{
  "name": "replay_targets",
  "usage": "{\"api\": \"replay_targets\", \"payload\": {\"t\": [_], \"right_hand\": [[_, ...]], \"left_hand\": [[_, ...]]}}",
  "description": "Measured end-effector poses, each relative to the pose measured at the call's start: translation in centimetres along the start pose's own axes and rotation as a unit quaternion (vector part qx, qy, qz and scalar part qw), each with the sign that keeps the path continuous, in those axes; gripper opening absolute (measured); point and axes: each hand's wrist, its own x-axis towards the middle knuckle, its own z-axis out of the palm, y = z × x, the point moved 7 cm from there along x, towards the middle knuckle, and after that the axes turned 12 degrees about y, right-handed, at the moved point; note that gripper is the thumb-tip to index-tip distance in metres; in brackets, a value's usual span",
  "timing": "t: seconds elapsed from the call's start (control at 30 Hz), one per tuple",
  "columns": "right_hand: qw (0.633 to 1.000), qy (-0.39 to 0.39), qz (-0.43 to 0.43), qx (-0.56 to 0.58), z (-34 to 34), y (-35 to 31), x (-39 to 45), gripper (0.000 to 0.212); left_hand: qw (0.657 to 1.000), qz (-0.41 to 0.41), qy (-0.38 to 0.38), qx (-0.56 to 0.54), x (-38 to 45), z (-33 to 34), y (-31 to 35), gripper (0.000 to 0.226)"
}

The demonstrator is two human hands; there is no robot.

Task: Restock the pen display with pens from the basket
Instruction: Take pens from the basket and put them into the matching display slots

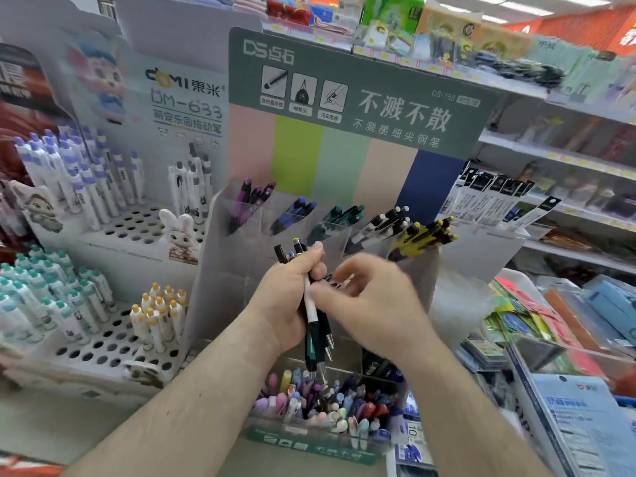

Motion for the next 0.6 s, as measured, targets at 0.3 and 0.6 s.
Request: {"api": "replay_targets", "payload": {"t": [0.3, 0.6], "right_hand": [[0.984, -0.174, -0.025, 0.019, 4.1, -0.4, -2.3, 0.041], [0.977, -0.204, -0.015, 0.062, 4.6, -0.5, -2.7, 0.036]], "left_hand": [[0.995, 0.04, 0.096, -0.007, -0.3, -3.1, 1.2, 0.049], [0.988, 0.085, 0.128, -0.026, -0.3, -4.8, 2.8, 0.044]]}}
